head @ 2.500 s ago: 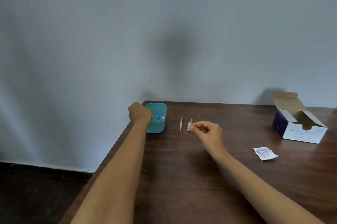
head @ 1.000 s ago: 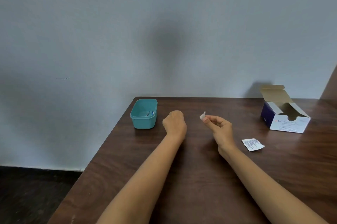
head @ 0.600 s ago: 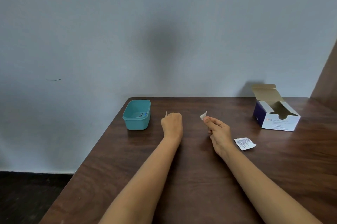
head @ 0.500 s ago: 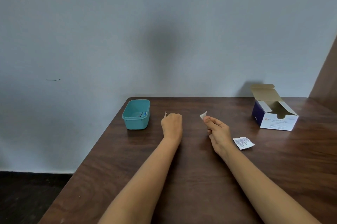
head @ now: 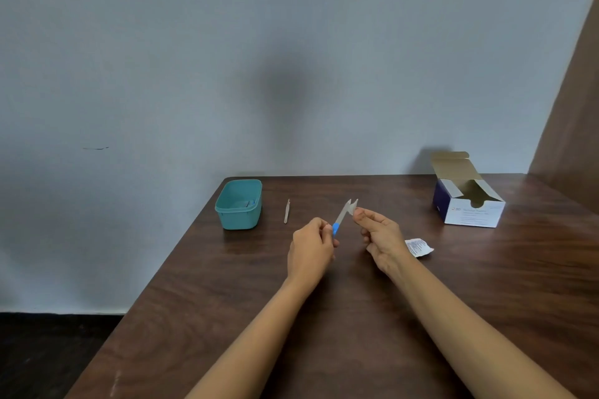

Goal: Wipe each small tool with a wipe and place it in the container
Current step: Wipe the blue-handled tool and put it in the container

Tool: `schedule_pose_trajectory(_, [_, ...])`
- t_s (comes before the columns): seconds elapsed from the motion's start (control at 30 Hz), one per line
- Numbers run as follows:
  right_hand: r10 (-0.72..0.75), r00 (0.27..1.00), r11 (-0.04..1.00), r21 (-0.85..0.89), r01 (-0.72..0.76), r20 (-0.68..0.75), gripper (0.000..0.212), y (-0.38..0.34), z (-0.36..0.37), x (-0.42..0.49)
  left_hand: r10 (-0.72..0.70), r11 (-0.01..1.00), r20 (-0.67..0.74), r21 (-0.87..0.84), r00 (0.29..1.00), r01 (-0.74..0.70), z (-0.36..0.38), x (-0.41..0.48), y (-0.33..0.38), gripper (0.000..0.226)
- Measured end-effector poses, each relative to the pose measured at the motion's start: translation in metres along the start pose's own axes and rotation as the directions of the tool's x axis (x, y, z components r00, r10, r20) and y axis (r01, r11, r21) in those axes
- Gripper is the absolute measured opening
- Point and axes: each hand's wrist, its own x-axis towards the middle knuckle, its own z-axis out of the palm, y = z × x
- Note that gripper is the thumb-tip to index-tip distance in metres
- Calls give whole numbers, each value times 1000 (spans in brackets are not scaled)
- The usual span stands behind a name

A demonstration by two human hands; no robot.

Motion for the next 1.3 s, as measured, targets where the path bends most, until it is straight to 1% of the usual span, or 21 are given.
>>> schedule_pose_trajectory(0.07, [-2,1000,1000,-18,3,4,11,-2,-7,-7,5,999,-3,-44,1000,-5,1,-13,2,14])
schedule_pose_trajectory(0.17, [6,1000,1000,-24,-6,29,10,-5,-17,-17,30,998,-22,-53,999,-31,3,-29,5,16])
schedule_pose_trajectory(0.3, [34,996,999,26,-37,81,11,-4,-30,-31,40,999,-33,-32,999,-41,7,-45,7,17])
schedule_pose_trajectory(0.43, [21,990,995,91,-34,136,9,-3,-38,-40,54,998,-43,21,998,-53,9,-56,9,16])
schedule_pose_trajectory(0.57, [-20,984,998,60,10,174,10,2,-41,-44,61,997,-47,54,997,-58,12,-64,3,17])
schedule_pose_trajectory(0.63, [-29,985,999,47,22,167,10,3,-40,-45,73,997,-41,19,996,-73,14,-65,0,17])
schedule_pose_trajectory(0.7, [-25,989,997,71,15,146,9,2,-40,-46,97,995,-49,2,994,-97,16,-66,-1,16])
schedule_pose_trajectory(0.97, [-53,993,990,137,38,105,8,4,-40,-46,169,985,-28,39,985,-168,17,-71,2,15])
schedule_pose_trajectory(1.1, [-46,991,973,229,16,129,12,6,-42,-46,175,984,-10,40,985,-174,17,-73,1,13])
schedule_pose_trajectory(1.2, [-36,984,963,271,-14,176,12,6,-44,-47,196,980,-26,38,980,-195,17,-72,-1,13])
schedule_pose_trajectory(1.3, [-40,983,957,290,-15,181,13,6,-46,-50,219,976,-41,11,975,-219,18,-71,-3,13])
